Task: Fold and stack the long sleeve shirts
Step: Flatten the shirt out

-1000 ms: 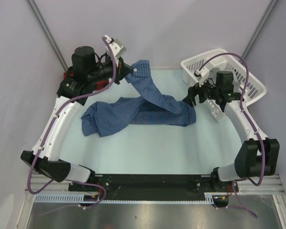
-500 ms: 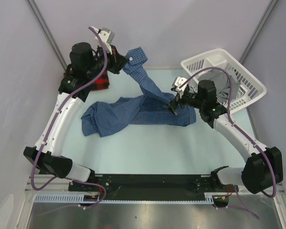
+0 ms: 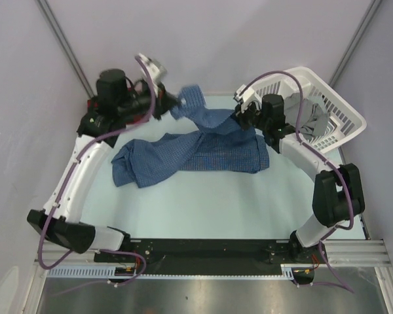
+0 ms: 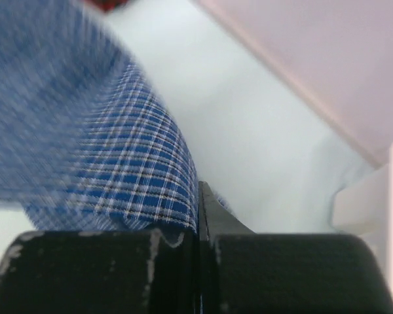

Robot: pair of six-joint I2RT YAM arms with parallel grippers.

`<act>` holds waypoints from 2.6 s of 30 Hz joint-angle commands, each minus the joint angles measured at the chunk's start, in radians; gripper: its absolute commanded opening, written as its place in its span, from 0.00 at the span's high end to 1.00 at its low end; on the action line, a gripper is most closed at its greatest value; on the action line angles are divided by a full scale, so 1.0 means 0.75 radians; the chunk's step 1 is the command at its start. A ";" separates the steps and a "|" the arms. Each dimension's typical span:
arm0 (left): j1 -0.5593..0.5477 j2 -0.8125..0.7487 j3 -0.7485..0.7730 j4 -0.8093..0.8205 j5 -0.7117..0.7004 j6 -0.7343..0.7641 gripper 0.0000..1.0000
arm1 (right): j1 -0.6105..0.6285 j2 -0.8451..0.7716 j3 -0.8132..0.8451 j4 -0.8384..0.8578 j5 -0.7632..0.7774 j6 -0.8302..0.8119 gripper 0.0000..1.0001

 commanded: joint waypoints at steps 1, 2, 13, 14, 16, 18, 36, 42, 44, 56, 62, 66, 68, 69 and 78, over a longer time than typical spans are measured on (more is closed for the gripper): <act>-0.431 -0.167 -0.161 -0.654 -0.061 0.957 0.91 | -0.044 -0.095 0.144 0.151 -0.018 0.169 1.00; -0.486 -0.188 -0.344 -0.681 -0.159 1.070 0.90 | -0.050 -0.105 0.146 0.141 -0.029 0.173 1.00; -0.086 -0.284 -0.965 -0.361 -0.350 1.209 0.31 | -0.050 -0.160 0.090 -0.009 -0.096 0.122 1.00; -0.084 -0.245 -1.014 -0.342 -0.383 1.260 0.34 | -0.053 -0.160 0.090 -0.013 -0.094 0.120 1.00; -0.082 -0.204 -1.065 -0.301 -0.442 1.287 0.36 | -0.053 -0.158 0.088 -0.025 -0.092 0.116 1.00; -0.082 -0.180 -1.100 -0.271 -0.465 1.296 0.39 | -0.057 -0.160 0.088 -0.037 -0.084 0.106 1.00; -0.008 0.137 -1.256 0.012 -0.649 1.343 0.74 | -0.110 -0.148 0.135 -0.097 -0.078 0.065 1.00; 0.100 0.013 -0.911 -0.283 -0.458 1.171 1.00 | -0.124 -0.132 0.219 -0.097 -0.035 0.083 1.00; 0.123 -0.010 -0.708 -0.320 -0.439 1.049 1.00 | -0.144 -0.103 0.307 -0.089 -0.025 0.092 1.00; 0.264 0.109 -0.278 -0.647 -0.130 1.070 1.00 | -0.233 0.024 0.600 -0.084 -0.025 0.153 1.00; 0.333 0.146 -0.419 -1.011 -0.011 1.353 1.00 | -0.210 -0.084 0.404 -0.193 -0.070 0.100 1.00; 0.348 0.229 -0.540 -1.109 -0.029 1.459 1.00 | -0.159 -0.160 0.213 -0.264 -0.082 0.043 1.00; 0.346 0.276 -0.578 -1.138 -0.011 1.470 0.99 | -0.132 -0.170 0.156 -0.289 -0.080 0.022 1.00; 0.344 0.295 -0.595 -1.140 -0.007 1.465 0.97 | -0.108 -0.180 0.109 -0.315 -0.080 0.012 1.00; 0.356 0.074 -0.850 -0.762 -0.009 1.298 0.39 | -0.018 -0.213 -0.032 -0.401 -0.052 0.014 1.00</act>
